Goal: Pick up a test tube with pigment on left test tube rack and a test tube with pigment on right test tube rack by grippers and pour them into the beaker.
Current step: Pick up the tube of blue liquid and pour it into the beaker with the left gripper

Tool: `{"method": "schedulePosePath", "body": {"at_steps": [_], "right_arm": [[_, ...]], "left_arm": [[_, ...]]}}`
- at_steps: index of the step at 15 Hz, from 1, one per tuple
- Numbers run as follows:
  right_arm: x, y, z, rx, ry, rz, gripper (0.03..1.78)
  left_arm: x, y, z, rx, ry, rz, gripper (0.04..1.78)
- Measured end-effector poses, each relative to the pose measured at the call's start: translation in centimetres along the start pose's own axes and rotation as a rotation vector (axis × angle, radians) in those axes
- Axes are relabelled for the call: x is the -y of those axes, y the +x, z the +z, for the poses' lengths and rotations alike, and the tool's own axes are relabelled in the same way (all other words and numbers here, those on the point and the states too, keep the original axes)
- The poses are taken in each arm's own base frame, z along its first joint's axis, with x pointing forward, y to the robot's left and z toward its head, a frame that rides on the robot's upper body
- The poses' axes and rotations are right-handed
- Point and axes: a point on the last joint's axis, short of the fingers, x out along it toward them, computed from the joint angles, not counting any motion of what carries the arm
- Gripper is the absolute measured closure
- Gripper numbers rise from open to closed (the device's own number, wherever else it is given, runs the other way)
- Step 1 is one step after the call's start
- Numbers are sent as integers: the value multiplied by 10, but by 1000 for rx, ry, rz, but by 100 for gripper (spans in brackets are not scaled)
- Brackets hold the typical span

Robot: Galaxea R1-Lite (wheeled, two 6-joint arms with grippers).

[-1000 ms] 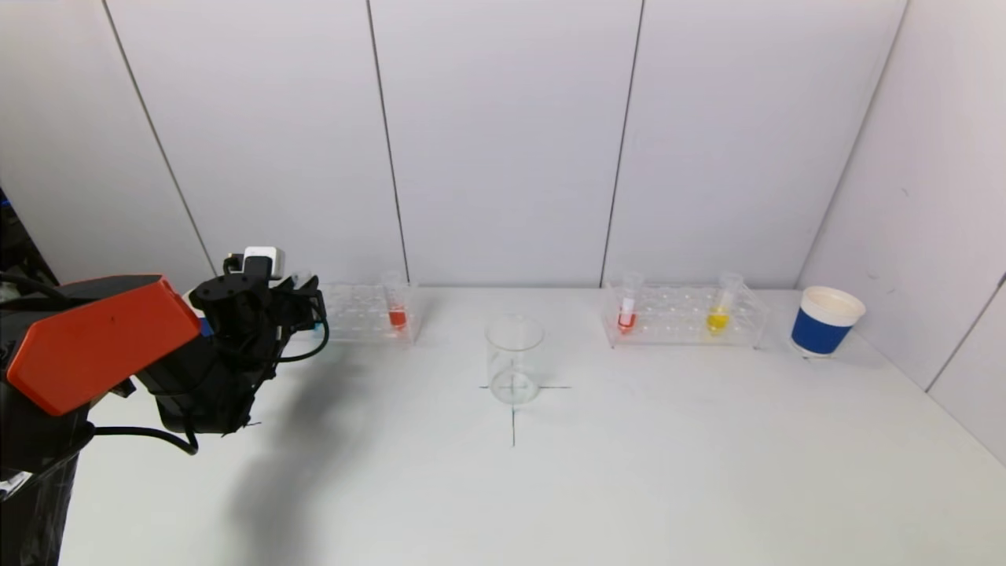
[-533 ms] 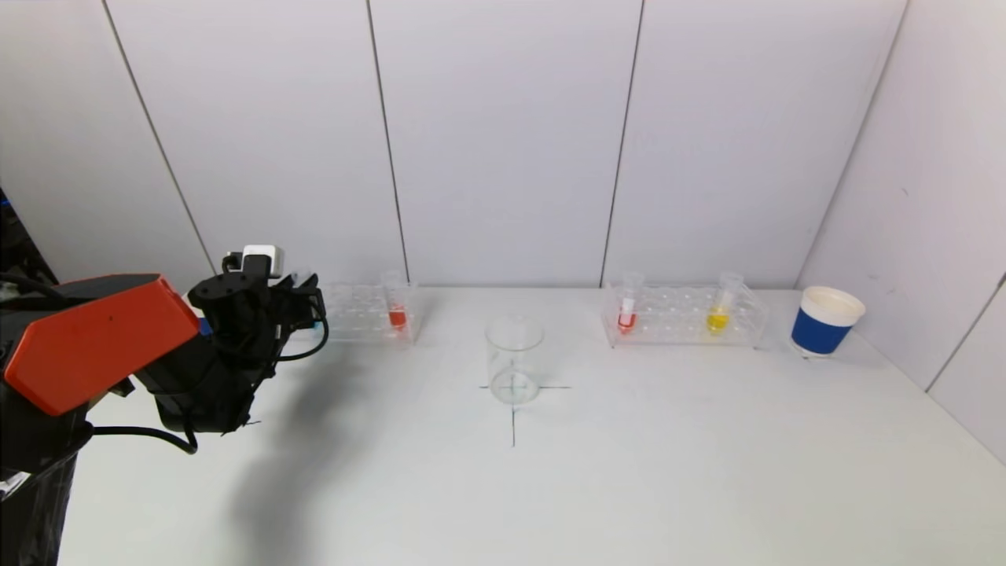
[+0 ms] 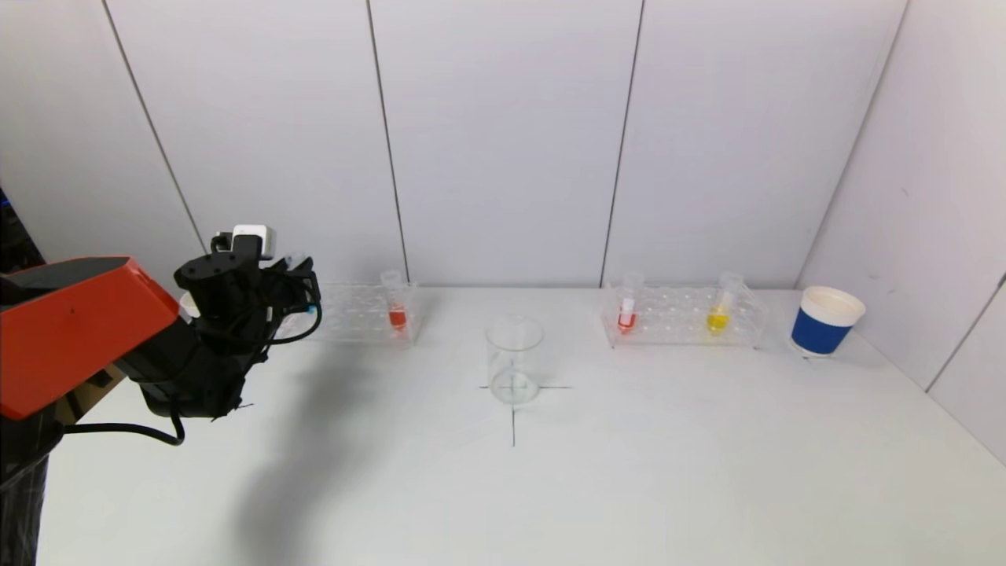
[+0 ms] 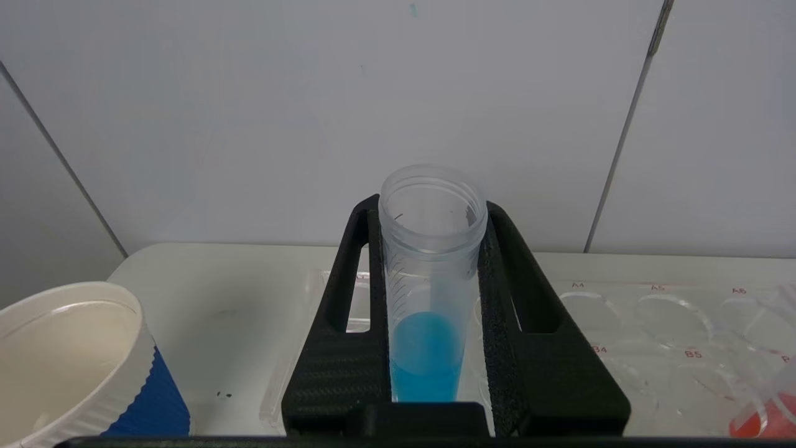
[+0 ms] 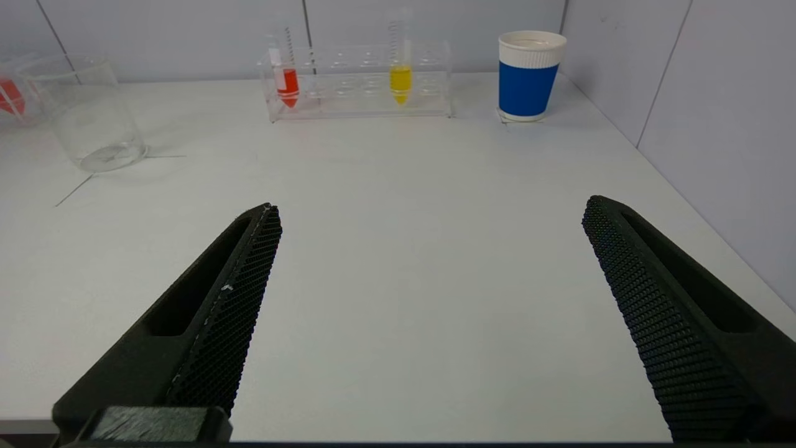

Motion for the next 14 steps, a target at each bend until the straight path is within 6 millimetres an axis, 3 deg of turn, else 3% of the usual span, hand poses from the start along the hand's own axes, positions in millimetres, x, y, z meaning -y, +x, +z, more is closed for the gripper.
{"method": "schedulePosePath", "body": {"at_steps": [5, 10, 14], "right_arm": [[0, 0, 0, 0, 0, 0, 5], [0, 0, 0, 0, 0, 0, 5], [0, 0, 0, 0, 0, 0, 5]], "left_arm": [[-1, 3, 38, 26, 0, 0, 138], [0, 7, 90, 48, 0, -7, 138], [14, 4, 135, 45, 2, -51, 138]]}}
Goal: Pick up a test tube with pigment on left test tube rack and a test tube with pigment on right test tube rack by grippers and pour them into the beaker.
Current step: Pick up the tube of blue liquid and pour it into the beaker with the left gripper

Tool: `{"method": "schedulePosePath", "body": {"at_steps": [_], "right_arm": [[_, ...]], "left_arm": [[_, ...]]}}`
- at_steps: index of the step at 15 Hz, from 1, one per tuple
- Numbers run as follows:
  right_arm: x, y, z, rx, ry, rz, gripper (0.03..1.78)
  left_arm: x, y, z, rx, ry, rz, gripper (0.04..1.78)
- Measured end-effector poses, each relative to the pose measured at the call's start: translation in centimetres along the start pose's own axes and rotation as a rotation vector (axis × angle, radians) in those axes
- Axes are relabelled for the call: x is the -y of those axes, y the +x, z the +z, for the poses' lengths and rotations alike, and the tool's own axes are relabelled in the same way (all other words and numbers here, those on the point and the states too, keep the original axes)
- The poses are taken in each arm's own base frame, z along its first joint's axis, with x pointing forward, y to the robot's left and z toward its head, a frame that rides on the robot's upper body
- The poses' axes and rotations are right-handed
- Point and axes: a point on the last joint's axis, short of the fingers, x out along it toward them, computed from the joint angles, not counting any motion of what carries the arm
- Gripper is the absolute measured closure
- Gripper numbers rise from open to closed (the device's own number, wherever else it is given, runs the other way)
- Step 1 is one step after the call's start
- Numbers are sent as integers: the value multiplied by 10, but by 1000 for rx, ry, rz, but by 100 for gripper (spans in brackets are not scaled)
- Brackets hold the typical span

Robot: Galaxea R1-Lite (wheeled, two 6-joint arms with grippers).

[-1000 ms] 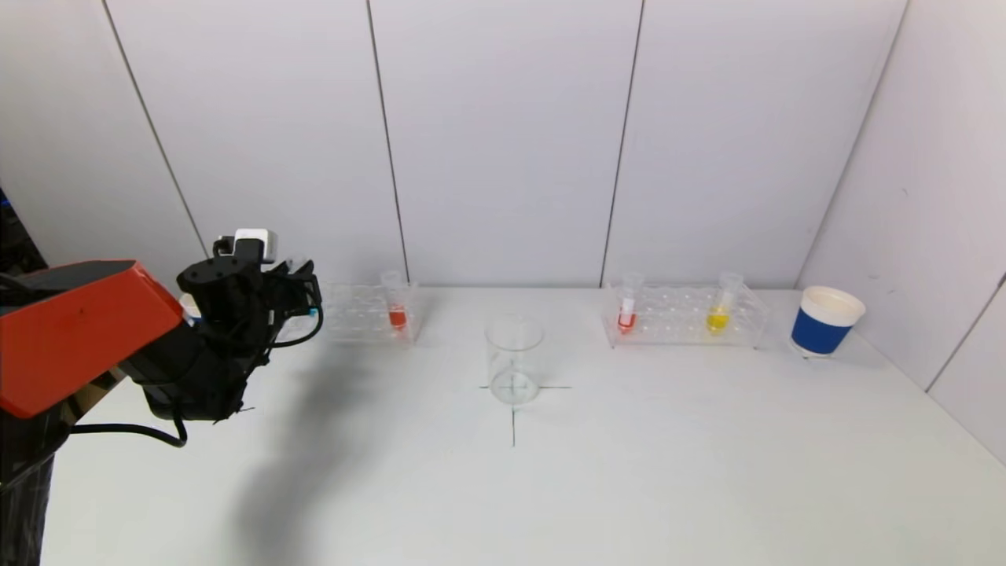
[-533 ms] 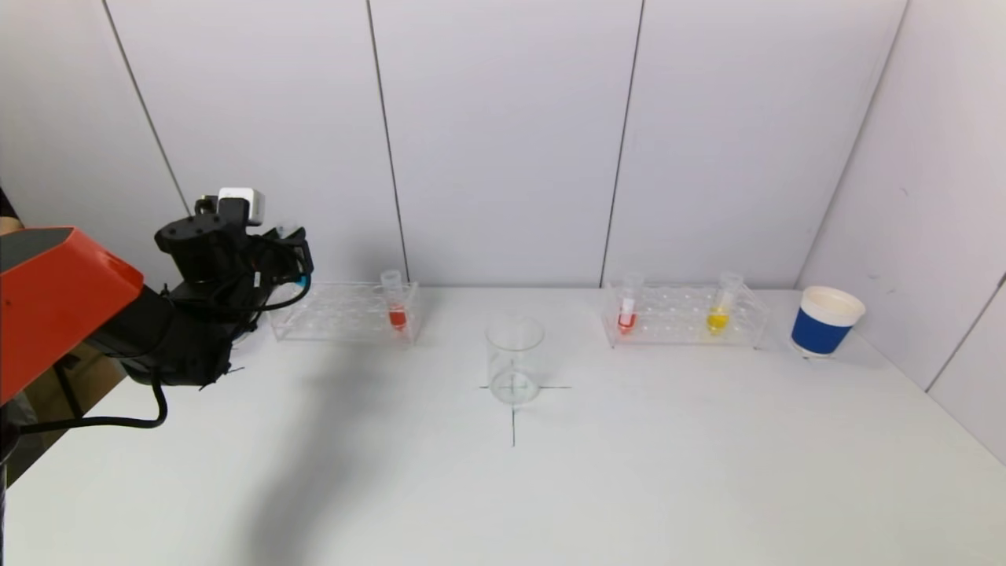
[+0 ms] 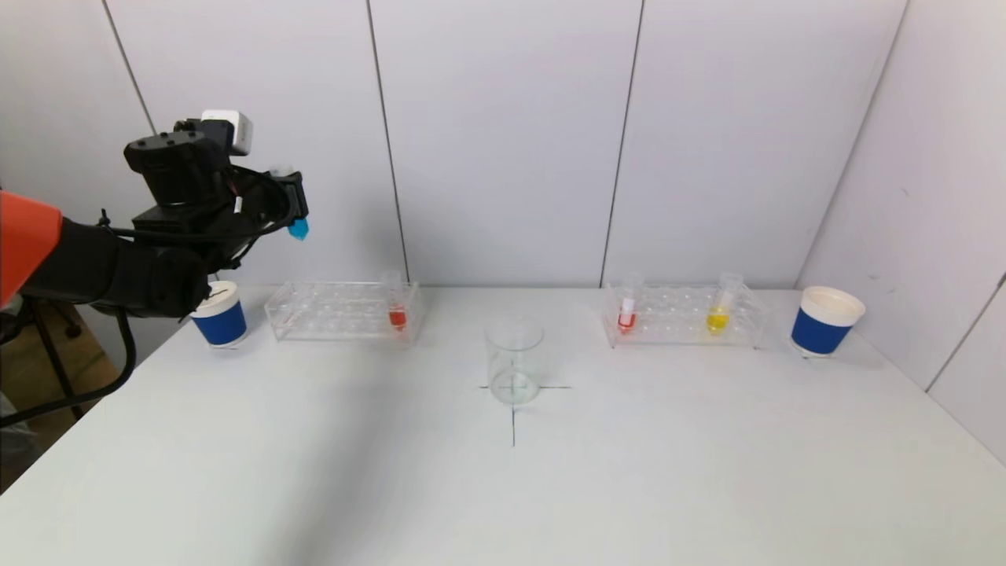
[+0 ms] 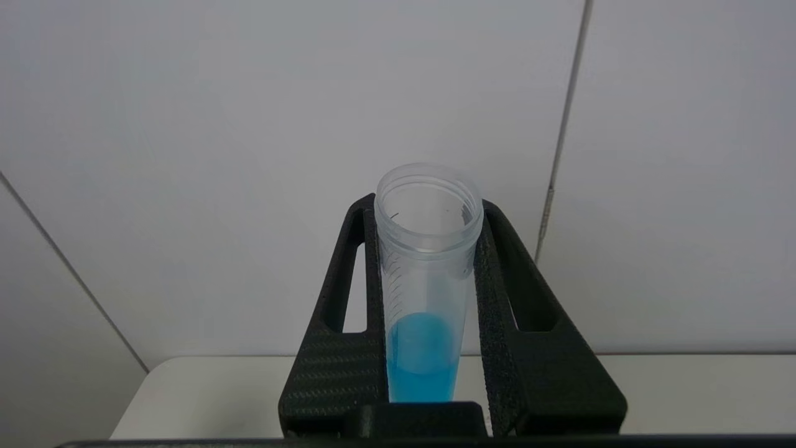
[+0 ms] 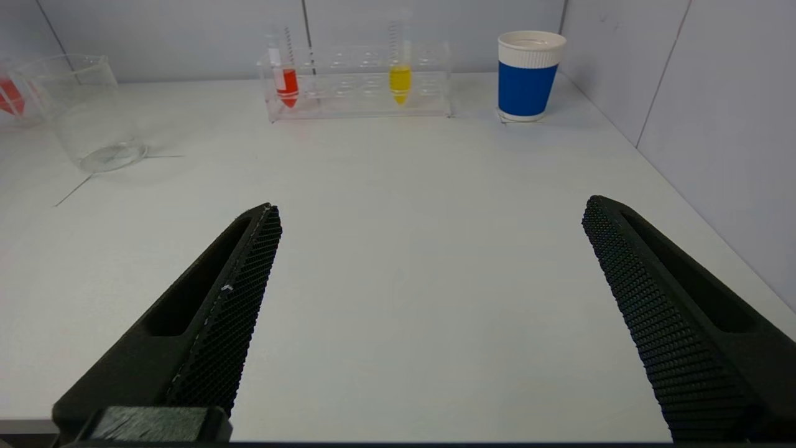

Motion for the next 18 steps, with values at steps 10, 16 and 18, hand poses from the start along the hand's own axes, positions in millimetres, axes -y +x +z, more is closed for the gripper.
{"method": "schedulePosePath", "body": {"at_steps": [10, 16, 18], "right_arm": [[0, 0, 0, 0, 0, 0, 5], [0, 0, 0, 0, 0, 0, 5], [0, 0, 0, 0, 0, 0, 5]], "left_arm": [[86, -12, 80, -68, -13, -270, 138], [130, -3, 81, -49, -10, -548, 138], [138, 1, 73, -45, 23, -629, 138]]}}
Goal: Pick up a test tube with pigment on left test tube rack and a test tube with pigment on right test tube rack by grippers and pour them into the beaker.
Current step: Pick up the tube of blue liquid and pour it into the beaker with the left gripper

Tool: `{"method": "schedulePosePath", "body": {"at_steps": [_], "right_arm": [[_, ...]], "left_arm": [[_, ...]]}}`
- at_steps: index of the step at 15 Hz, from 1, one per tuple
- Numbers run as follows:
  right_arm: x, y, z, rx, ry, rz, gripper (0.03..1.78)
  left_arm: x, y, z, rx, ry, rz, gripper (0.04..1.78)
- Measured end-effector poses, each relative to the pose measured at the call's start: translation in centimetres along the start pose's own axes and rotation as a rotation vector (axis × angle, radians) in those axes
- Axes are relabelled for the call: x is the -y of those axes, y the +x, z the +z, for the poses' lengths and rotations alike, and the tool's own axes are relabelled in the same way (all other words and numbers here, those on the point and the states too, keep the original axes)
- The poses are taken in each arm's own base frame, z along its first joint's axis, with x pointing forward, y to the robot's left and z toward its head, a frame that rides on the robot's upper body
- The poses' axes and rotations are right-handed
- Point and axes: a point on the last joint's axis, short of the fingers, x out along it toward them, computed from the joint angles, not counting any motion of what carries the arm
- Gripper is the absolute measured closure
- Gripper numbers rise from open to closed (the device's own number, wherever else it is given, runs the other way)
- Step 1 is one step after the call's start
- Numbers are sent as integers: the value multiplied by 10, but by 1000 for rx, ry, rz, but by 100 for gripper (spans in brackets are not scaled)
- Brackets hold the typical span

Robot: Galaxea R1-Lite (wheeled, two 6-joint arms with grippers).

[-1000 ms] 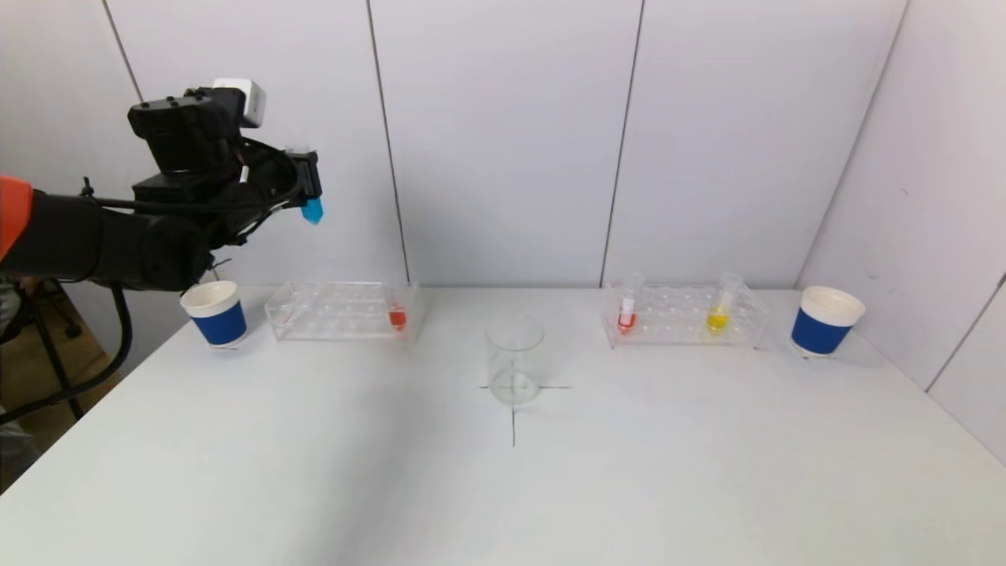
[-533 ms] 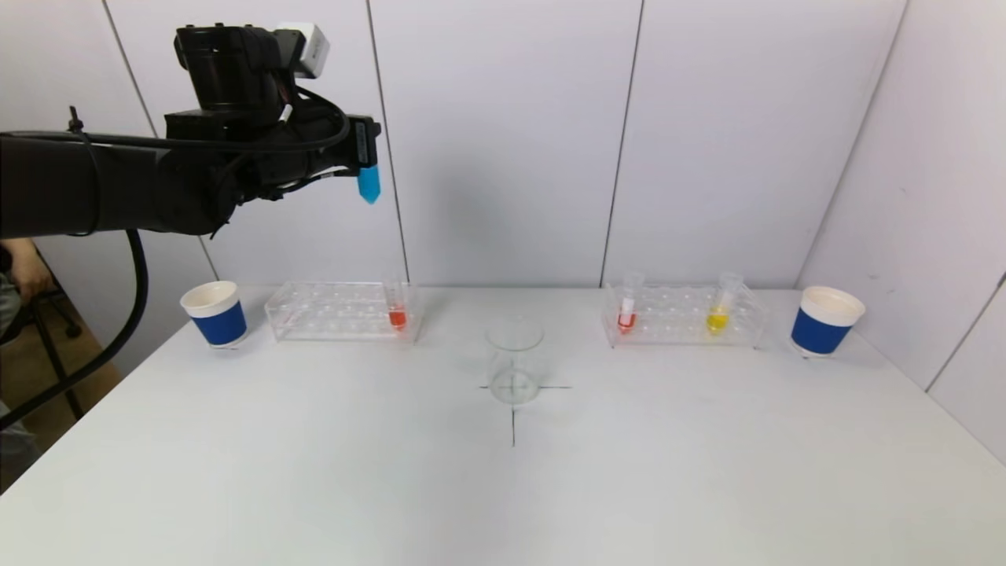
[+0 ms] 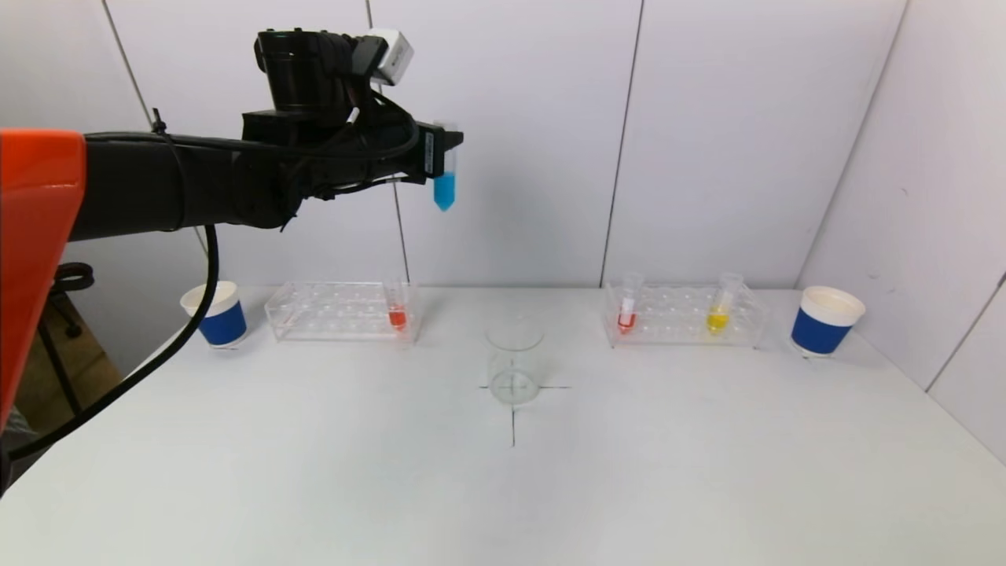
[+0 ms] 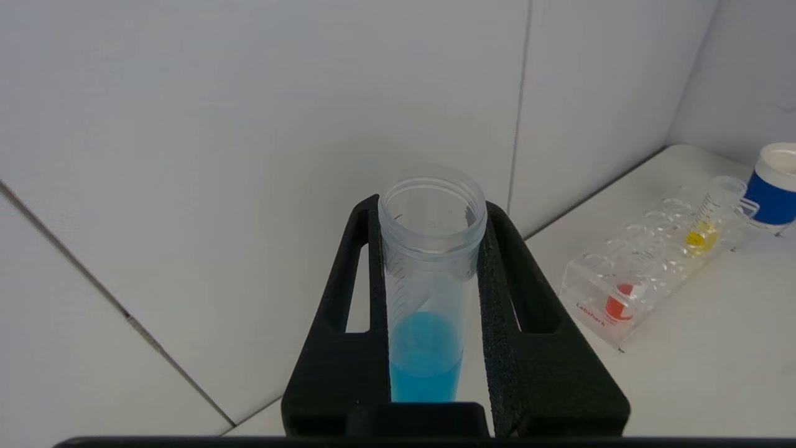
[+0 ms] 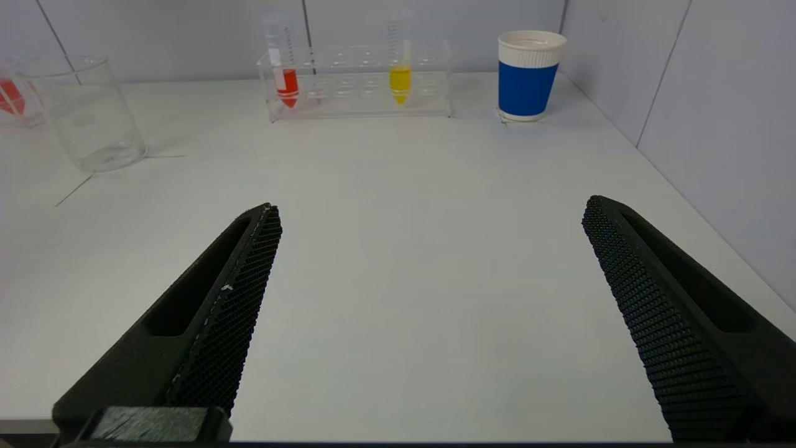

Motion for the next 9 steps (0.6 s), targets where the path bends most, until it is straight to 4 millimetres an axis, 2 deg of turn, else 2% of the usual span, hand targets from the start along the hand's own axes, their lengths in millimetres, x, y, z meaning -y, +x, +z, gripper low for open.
{"method": "schedulePosePath", "body": {"at_steps": [5, 9], "right_arm": [[0, 0, 0, 0, 0, 0, 5], [0, 0, 0, 0, 0, 0, 5]], "left_arm": [[5, 13, -22, -11, 101, -203, 138], [7, 15, -34, -15, 204, -264, 138]]}}
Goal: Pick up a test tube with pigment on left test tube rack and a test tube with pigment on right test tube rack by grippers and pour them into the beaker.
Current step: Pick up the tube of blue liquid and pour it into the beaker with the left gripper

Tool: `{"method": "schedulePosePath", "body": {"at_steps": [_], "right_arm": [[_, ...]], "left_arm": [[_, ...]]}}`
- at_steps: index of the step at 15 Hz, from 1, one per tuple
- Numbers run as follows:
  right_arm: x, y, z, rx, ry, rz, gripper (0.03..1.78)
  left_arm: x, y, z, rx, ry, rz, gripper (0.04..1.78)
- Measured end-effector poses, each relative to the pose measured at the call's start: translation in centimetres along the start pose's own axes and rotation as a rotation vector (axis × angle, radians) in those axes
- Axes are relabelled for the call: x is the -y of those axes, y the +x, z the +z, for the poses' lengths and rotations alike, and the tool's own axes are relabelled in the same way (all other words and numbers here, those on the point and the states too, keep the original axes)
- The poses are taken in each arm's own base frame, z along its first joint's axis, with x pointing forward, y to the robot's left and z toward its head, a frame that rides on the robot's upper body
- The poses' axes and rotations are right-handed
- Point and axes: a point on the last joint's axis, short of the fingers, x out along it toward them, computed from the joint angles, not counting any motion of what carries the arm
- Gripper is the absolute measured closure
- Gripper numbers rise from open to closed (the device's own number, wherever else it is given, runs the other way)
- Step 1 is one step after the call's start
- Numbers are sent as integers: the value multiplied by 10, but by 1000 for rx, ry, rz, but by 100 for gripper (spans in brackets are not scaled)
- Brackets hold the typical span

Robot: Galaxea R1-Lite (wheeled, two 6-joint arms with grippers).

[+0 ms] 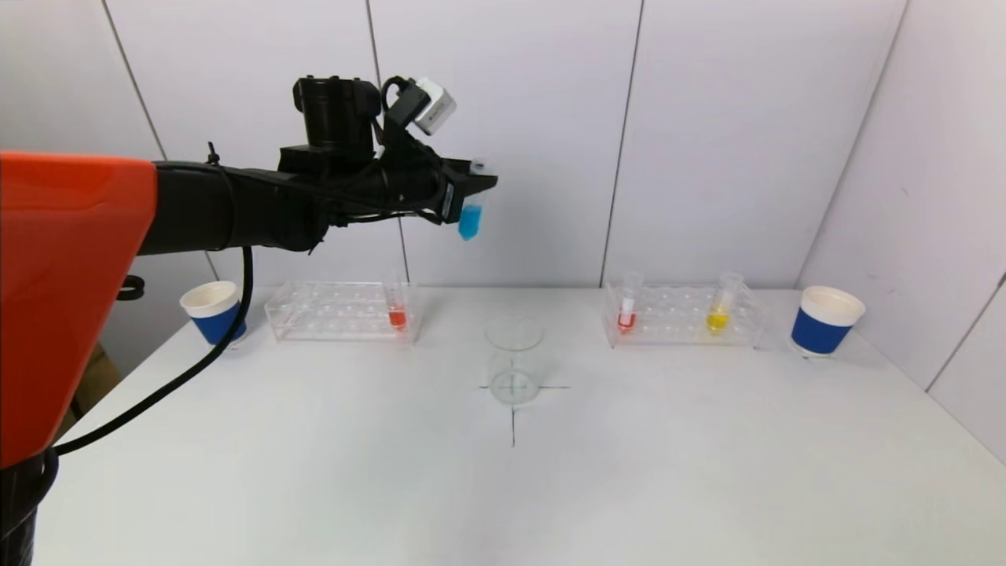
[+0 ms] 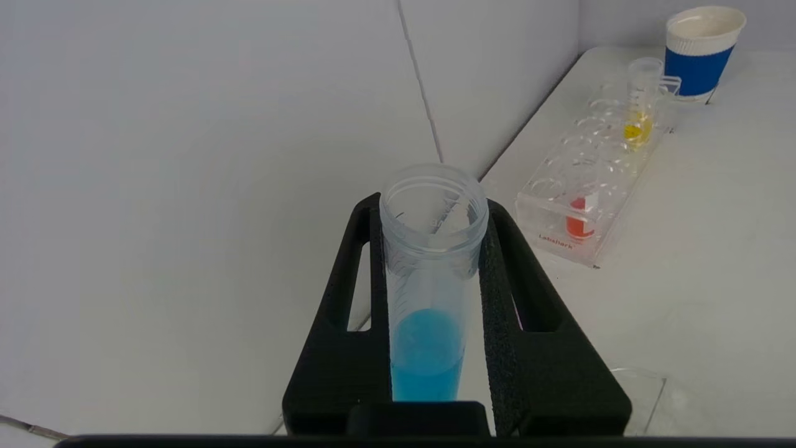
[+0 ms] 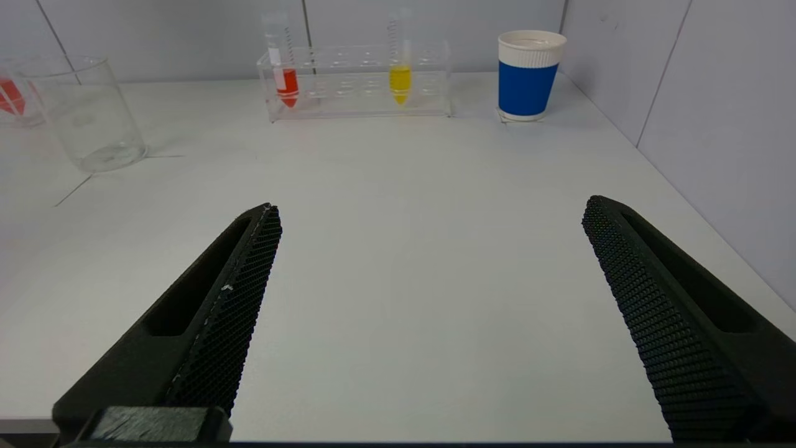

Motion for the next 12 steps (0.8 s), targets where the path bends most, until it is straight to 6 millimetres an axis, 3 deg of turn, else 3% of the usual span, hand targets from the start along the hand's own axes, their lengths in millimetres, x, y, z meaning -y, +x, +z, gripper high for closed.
{"method": "schedulePosePath", "body": {"at_steps": [12], "right_arm": [[0, 0, 0, 0, 0, 0, 5]], "left_arm": [[7, -5, -59, 86, 328, -62, 138]]}}
